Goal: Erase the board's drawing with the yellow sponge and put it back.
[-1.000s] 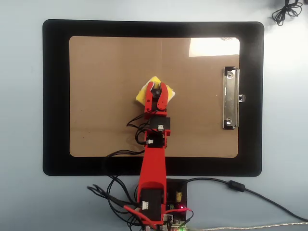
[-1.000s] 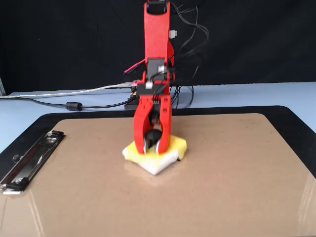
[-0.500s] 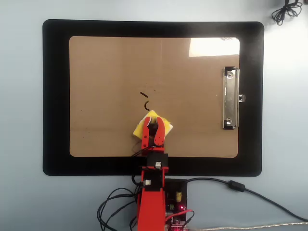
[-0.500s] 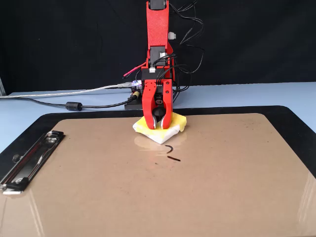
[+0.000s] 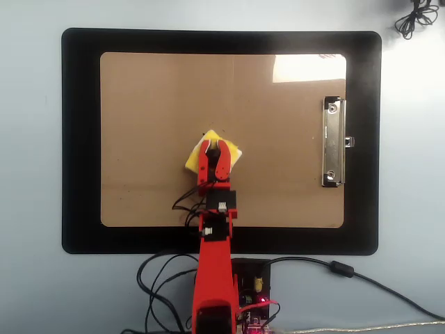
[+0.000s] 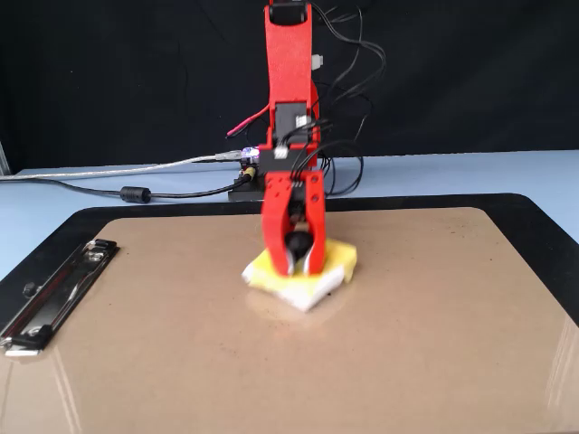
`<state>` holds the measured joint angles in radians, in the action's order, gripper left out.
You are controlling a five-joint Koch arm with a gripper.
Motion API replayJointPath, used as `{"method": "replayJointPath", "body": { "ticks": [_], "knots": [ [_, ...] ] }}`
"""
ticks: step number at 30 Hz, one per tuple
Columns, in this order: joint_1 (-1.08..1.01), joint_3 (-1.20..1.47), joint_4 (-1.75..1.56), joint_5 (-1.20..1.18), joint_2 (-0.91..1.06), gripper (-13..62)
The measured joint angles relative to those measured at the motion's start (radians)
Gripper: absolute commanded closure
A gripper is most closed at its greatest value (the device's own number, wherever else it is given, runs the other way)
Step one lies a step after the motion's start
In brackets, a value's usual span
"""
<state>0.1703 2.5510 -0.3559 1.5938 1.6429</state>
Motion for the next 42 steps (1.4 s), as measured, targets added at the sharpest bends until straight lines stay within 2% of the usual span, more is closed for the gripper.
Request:
{"method": "replayJointPath", "body": {
  "ticks": [3,6,9,11,15,18,23,27,29,32,34,37,40,42],
  "knots": [
    [0.031,0.089,0.012,0.011,0.146,57.5],
    [0.046,0.084,0.018,0.021,0.150,57.5],
    [0.054,-0.130,0.018,0.028,-0.038,57.5],
    [0.048,-0.351,0.011,0.029,-0.241,57.5],
    [0.032,-0.528,-0.067,0.032,-0.456,57.5],
    [0.014,-0.413,-0.095,0.032,-0.393,57.5],
    [-0.012,0.081,-0.135,0.032,-0.012,57.5],
    [-0.014,0.206,-0.110,0.029,0.178,57.6],
    [-0.021,0.183,-0.110,0.029,0.152,57.5],
    [-0.060,-0.020,-0.104,0.031,-0.017,57.5],
    [-0.078,-0.224,-0.109,0.032,-0.204,57.5],
    [-0.086,-0.325,-0.132,0.034,-0.333,57.5],
    [-0.081,-0.242,-0.183,0.034,-0.298,57.5],
    [-0.086,-0.037,-0.238,0.034,-0.179,57.5]
  ]
}}
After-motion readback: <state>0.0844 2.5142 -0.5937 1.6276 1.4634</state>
